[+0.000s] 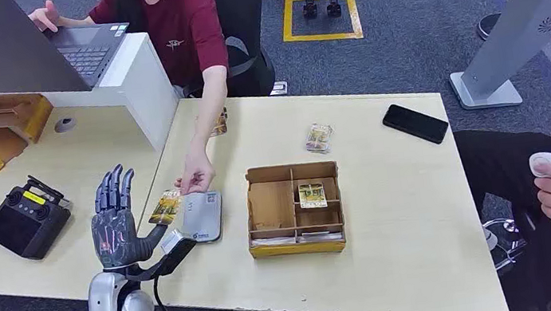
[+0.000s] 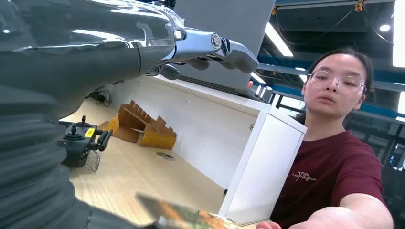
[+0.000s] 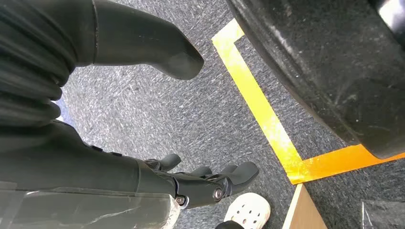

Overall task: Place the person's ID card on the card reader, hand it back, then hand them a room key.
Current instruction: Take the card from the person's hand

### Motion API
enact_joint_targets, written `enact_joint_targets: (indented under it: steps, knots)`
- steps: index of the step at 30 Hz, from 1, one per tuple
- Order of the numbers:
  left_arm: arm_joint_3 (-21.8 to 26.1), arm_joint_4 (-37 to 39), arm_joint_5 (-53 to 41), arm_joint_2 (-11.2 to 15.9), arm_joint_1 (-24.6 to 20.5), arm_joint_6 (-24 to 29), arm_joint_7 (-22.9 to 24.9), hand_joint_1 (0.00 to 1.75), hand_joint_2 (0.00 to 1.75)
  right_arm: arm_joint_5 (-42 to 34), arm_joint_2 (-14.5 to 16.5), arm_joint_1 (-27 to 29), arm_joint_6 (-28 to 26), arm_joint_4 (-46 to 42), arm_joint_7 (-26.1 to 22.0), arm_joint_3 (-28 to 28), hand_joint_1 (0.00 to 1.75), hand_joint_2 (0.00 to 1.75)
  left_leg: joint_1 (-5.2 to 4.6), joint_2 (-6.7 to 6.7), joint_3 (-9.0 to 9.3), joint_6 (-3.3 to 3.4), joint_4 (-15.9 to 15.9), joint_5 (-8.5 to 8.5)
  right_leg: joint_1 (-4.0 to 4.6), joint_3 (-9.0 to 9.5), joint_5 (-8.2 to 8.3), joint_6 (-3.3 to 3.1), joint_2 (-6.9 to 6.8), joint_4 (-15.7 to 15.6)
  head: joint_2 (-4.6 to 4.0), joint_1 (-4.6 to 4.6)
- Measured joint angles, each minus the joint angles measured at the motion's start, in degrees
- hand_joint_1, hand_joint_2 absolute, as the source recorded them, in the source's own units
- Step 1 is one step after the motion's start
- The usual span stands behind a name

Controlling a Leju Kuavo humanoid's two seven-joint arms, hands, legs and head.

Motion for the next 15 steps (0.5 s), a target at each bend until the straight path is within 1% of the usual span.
enact_joint_targets:
  steps: [6, 15]
  knots:
    - [-0.17, 0.0, 1.28, 0.14, 0.01, 0.0, -0.39, 1.75, 1.75, 0.03, 0.0, 0.0, 0.01, 0.0, 0.03, 0.07, 0.0, 1.75, 0.0, 0.0, 0.0, 0.0, 0.0, 0.0, 0.0, 0.0, 0.0, 0.0, 0.0, 0.0, 0.0, 0.0]
    - [-1.91, 0.0, 2.48, 1.66, 0.02, 0.01, 0.05, 1.75, 1.75, 0.13, 0.0, 0.0, 0.52, -0.02, -0.04, 0.11, 0.0, 1.75, 0.0, 0.0, 0.0, 0.0, 0.0, 0.0, 0.0, 0.0, 0.0, 0.0, 0.0, 0.0, 0.0, 0.0]
